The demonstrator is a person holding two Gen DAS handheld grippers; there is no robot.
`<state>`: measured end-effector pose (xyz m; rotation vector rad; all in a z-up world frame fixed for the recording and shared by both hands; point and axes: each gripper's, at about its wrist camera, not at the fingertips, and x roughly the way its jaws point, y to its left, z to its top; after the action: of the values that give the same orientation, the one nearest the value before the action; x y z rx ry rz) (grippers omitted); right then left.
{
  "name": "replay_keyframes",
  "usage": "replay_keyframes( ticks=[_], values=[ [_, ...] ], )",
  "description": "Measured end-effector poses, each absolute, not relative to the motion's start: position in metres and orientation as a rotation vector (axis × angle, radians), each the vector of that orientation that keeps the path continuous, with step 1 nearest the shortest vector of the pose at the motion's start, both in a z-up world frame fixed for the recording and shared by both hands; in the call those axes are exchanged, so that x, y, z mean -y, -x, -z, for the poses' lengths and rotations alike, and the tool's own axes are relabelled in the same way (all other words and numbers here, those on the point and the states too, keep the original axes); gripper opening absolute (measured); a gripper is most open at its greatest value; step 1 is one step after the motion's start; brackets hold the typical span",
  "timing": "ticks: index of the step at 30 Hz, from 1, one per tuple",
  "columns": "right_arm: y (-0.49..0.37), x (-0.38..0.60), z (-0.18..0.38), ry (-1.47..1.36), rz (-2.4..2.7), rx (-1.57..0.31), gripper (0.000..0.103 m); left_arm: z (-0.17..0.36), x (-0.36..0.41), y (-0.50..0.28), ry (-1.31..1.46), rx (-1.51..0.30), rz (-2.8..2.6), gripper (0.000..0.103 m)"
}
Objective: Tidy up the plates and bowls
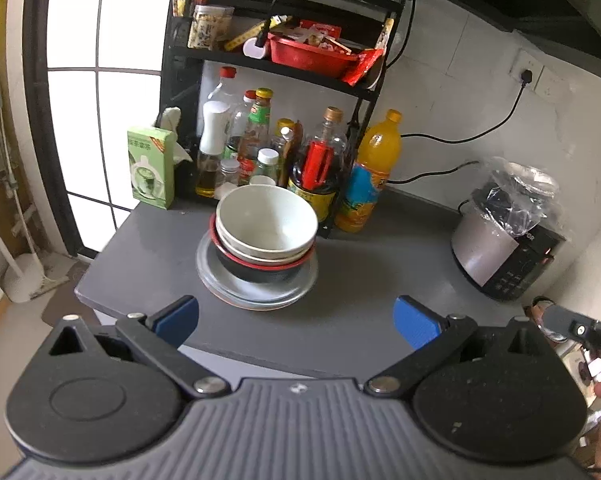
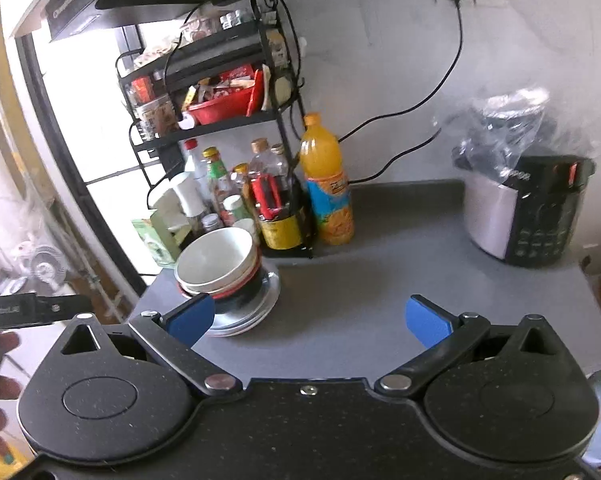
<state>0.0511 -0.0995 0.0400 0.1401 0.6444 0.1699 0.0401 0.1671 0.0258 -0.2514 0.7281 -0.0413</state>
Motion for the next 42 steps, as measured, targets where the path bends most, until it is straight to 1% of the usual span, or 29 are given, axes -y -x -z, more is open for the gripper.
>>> replay_keyframes(
  ticks=[12,23,31,42],
  values=[
    [-0.017,0.061,-0.033,-0.155,-0.136,-0.705,0.103,-0.026,-0.187,-0.013,0.115,-0.72,0.045,0.103],
    [0.016,0.039,-0.024,-0.15,-0.075,-0.715,0.103,-0.009,-0.185,0.013,0.081,-0.739,0.056,0.103],
    [0.025,0.034,-0.021,-0.123,-0.018,-0.715,0.103,-0.006,-0.174,0.029,0.037,-0.717,0.048,0.103],
    [0.033,0.022,-0.018,-0.066,-0.007,-0.71,0.103,0.004,-0.175,0.039,0.043,-0.756,0.07,0.103]
  ],
)
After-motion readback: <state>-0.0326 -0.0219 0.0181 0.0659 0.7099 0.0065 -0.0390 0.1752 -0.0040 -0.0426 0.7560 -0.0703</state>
